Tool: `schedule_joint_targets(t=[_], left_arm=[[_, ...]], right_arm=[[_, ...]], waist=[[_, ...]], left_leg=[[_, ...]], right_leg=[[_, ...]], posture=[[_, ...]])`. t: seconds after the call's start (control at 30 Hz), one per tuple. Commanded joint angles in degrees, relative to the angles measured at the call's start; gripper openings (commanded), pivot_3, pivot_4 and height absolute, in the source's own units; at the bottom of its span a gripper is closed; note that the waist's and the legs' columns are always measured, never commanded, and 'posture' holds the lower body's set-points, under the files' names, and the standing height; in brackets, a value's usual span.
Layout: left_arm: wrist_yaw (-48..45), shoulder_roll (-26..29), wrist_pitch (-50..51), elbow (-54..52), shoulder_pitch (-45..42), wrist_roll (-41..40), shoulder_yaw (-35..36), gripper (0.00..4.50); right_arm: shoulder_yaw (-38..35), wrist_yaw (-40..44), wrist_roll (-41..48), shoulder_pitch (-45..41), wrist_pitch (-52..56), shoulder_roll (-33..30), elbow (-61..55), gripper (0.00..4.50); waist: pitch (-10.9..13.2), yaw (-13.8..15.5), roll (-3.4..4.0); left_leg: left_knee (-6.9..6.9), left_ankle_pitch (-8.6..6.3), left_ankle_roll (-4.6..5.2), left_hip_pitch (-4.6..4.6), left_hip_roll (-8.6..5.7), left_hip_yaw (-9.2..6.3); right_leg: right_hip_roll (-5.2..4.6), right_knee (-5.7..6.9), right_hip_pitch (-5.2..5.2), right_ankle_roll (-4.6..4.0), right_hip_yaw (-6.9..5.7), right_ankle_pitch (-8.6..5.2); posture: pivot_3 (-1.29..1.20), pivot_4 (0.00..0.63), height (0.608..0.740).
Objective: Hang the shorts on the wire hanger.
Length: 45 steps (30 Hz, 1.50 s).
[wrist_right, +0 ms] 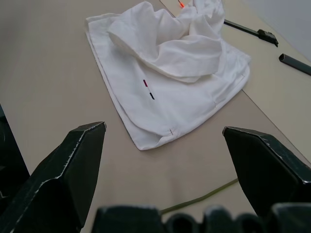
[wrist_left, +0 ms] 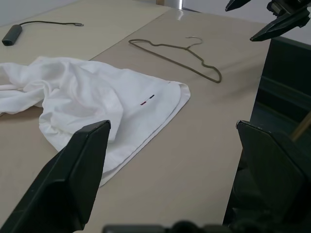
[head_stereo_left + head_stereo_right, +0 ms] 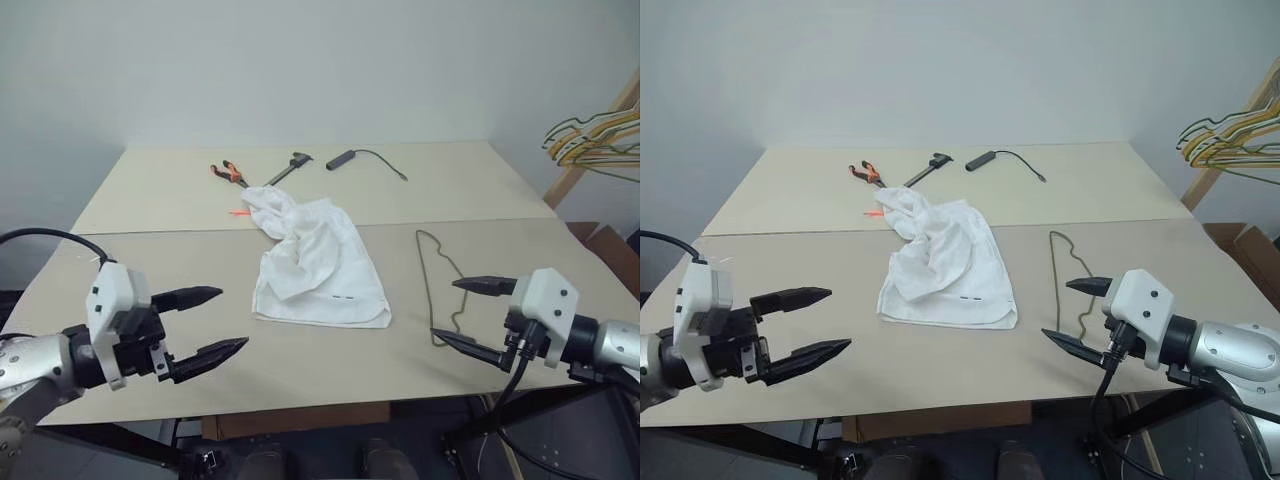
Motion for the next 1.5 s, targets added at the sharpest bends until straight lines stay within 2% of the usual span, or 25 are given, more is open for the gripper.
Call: schedule_joint_targets(t=[0.03,0.23,0.37,0.47,0.6,0.67,0.7,0.8,1.1,1.27,1.4,1.5], left_arm=[[0.63,-0.08,-0.42,-0.35,-1.07,-1.77,1.70,4.50],[1.84,0.38,-0.73,0.15,-4.04,-1.03,-0.80,4.50],[3.99,0.05,-0.01,0.36,-6.10,-1.53,-2.60,4.50],[5.11,-0.61,-0.55,0.32,-7.38,-0.91,-5.03,4.50],[8.72,-2.77,-0.76,0.96,-10.89,0.49,-9.54,4.50],[9.87,-3.56,-0.61,0.84,-11.58,1.07,-10.94,4.50],[10.37,-3.91,-0.58,0.60,-11.53,1.20,-11.40,4.50],[11.25,-4.79,-0.74,-0.63,-10.52,1.23,-11.96,4.50],[11.49,-6.46,-2.54,0.39,-10.63,4.04,-13.16,4.50],[11.36,-7.01,-3.21,0.02,-9.90,4.79,-13.15,4.50],[11.68,-7.68,-3.38,-0.63,-9.12,5.16,-12.97,4.50],[11.91,-7.95,-3.46,-1.22,-8.74,5.15,-13.19,4.50]], right_arm=[[-0.85,0.20,0.57,-1.28,-1.12,-0.79,-0.49,4.47],[0.78,-1.15,-0.04,-2.67,-0.78,-0.04,-0.75,4.47],[5.03,-2.60,-3.68,-4.15,-0.82,-1.38,-0.71,4.47],[12.88,-2.23,-12.75,-6.24,-4.68,-5.01,0.98,4.47],[24.45,-2.63,-27.07,-9.63,-15.81,-7.19,7.53,4.47],[28.68,-3.55,-29.41,-12.13,-14.62,-4.62,9.94,4.47],[30.96,-4.15,-30.84,-13.57,-14.27,-2.82,11.34,4.47],[36.52,-5.45,-35.91,-17.34,-15.02,1.49,15.46,4.47],[46.28,-8.92,-46.27,-28.32,-9.79,14.32,24.06,4.47],[46.77,-7.39,-47.46,-29.27,-9.18,15.24,24.67,4.47],[47.79,-5.68,-50.14,-28.57,-10.75,11.55,26.76,4.47],[49.29,-5.67,-51.87,-29.74,-10.79,11.72,29.60,4.47]], waist=[[0.06,0.00,0.01],[0.08,-0.01,0.01],[0.07,-0.03,0.01],[0.07,-0.15,0.02],[0.05,-0.22,0.00],[0.02,-0.22,-0.02],[0.01,-0.23,-0.05],[-0.06,-0.62,-0.06],[-0.10,-0.43,-0.10],[-0.16,-0.13,-0.14],[-0.36,-0.02,-0.15],[-0.89,-0.04,-0.31]], left_leg=[[0.00,0.00,0.00,0.00,0.00,0.00],[0.00,0.00,0.01,0.00,-0.01,0.01],[0.00,0.01,0.01,0.01,0.00,0.01],[0.00,0.02,0.04,0.00,-0.02,0.04],[0.02,0.03,0.04,0.02,-0.06,0.08],[0.02,0.20,0.34,0.00,-0.08,0.08],[0.02,0.20,0.34,0.00,-0.08,0.08],[0.03,0.20,0.34,-0.01,-0.08,0.08],[0.09,0.21,0.32,0.01,-0.10,0.07],[0.08,0.21,0.31,0.00,-0.13,0.05],[0.08,0.20,0.30,0.01,-0.15,0.05],[0.08,0.20,0.30,0.12,-0.17,0.02]], right_leg=[[0.00,0.00,0.00,0.00,0.00,0.00],[0.02,0.00,0.00,0.00,0.00,0.00],[0.03,0.01,0.02,-0.01,0.00,0.01],[0.01,0.00,0.00,-0.03,0.01,0.03],[0.02,0.01,0.01,-0.02,0.01,0.02],[0.03,0.04,0.00,-0.14,0.01,0.10],[0.03,0.04,-0.01,-0.41,0.01,0.26],[0.07,0.05,-0.01,-0.45,0.05,0.31],[0.07,0.10,0.00,-0.45,0.03,0.34],[0.05,0.09,0.01,-0.20,0.00,0.49],[0.02,0.09,0.03,-0.20,-0.01,0.50],[0.00,0.06,0.15,-0.29,-0.05,0.44]], posture=[[-0.02,0.048,0.740],[-0.02,0.043,0.740],[-0.02,0.037,0.740],[-0.03,0.032,0.740],[-0.04,0.016,0.740],[-0.04,0.014,0.740],[-0.04,0.006,0.740],[-0.04,0.001,0.740],[-0.02,0.000,0.740],[0.00,0.000,0.740],[0.00,0.000,0.740],[0.01,0.000,0.740]])
